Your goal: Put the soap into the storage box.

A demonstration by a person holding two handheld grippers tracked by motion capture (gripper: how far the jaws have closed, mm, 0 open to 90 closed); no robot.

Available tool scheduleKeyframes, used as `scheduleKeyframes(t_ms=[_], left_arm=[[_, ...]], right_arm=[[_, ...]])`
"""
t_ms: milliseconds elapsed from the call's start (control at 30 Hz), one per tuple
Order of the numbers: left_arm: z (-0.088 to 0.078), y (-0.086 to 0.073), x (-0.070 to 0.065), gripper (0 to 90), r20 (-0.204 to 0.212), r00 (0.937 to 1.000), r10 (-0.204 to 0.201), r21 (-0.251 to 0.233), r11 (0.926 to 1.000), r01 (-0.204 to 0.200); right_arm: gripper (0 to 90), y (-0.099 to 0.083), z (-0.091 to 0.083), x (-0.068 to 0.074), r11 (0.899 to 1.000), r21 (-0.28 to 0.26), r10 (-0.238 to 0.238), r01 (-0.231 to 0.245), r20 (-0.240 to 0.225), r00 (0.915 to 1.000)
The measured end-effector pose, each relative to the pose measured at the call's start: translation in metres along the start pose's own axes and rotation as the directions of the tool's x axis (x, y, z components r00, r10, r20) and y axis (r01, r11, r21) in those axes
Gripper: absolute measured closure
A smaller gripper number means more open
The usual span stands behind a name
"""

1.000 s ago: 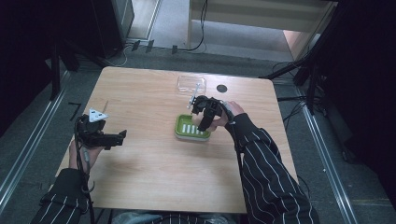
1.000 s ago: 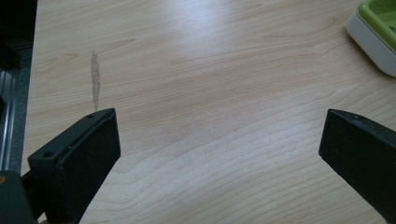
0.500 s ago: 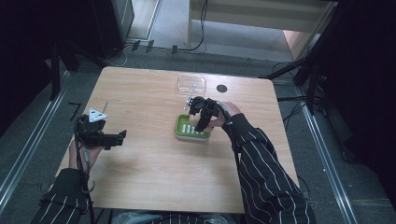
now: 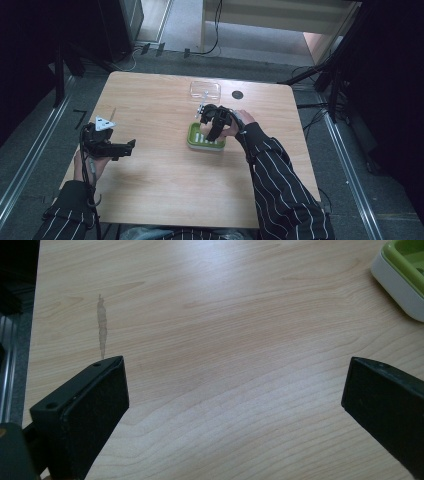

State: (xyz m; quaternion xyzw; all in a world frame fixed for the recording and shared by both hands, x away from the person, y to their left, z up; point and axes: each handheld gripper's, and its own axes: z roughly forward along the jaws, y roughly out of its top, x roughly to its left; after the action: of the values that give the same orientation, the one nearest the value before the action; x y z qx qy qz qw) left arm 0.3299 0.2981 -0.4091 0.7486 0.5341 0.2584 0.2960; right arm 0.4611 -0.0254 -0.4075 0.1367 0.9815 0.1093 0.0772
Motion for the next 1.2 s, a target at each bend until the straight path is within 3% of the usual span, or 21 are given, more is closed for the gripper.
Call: scheduleKeyframes(t_ms=[1200], left_arm=[[0.0, 0.0, 0.0, 0.0, 0.0, 1.0, 0.007, 0.005, 1.0, -0.007]], right_arm=[[33.2, 0.001, 0.021, -0.005, 0.999, -0.046, 0.014, -0.015, -0.016, 0.9998]])
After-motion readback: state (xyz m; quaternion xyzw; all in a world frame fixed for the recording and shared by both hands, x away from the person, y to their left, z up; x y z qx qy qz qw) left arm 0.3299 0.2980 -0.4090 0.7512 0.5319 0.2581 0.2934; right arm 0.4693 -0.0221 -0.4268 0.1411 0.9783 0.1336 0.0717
